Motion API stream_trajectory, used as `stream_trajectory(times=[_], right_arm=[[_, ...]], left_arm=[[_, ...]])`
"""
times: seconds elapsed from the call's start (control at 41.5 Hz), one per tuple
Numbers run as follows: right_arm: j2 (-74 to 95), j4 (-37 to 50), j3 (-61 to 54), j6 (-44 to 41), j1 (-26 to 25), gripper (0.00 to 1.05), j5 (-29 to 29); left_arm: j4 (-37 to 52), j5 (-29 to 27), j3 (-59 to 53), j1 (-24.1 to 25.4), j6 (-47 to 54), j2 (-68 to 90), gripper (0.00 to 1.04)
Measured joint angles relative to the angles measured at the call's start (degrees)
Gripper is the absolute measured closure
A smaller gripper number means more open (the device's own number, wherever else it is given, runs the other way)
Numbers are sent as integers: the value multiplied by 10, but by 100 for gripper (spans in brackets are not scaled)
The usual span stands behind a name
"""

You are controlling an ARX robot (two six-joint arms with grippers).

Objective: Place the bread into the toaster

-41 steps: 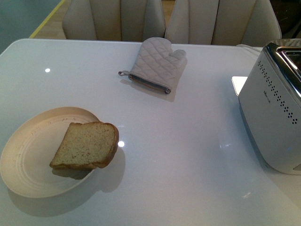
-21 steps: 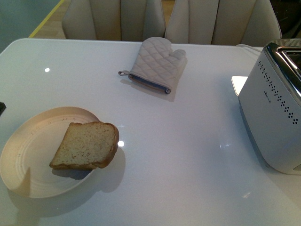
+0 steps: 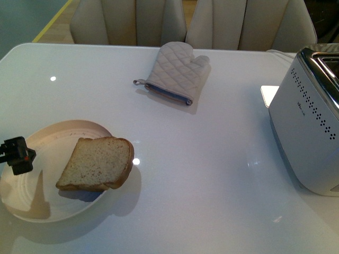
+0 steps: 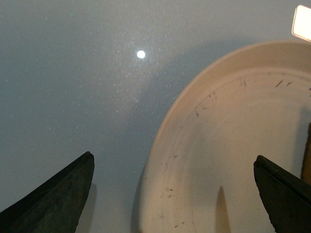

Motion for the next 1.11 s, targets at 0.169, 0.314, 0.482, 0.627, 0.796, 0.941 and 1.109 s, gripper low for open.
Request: stream_trajectory(times=[0.169, 0.314, 0.482, 0.627, 0.796, 0.941, 1.109], right_arm=[[0, 0, 0, 0, 0, 9, 0], [0, 0, 0, 0, 0, 9, 0], [0, 0, 0, 0, 0, 9, 0], [0, 0, 0, 0, 0, 9, 0], [0, 0, 0, 0, 0, 9, 0], [0, 0, 0, 0, 0, 9, 0], [0, 0, 0, 0, 0, 9, 0]], left_arm=[[-2, -9, 5, -20, 8, 23, 30], [-3, -19, 6, -41, 10, 30, 53], [-3, -23, 6, -62, 10, 32, 71], [-7, -30, 5, -94, -7, 32, 92], [-13, -35, 5, -146, -77, 28, 102], [-22, -55, 10, -197, -130, 26, 102], [-34, -66, 25, -255, -185, 28, 102]])
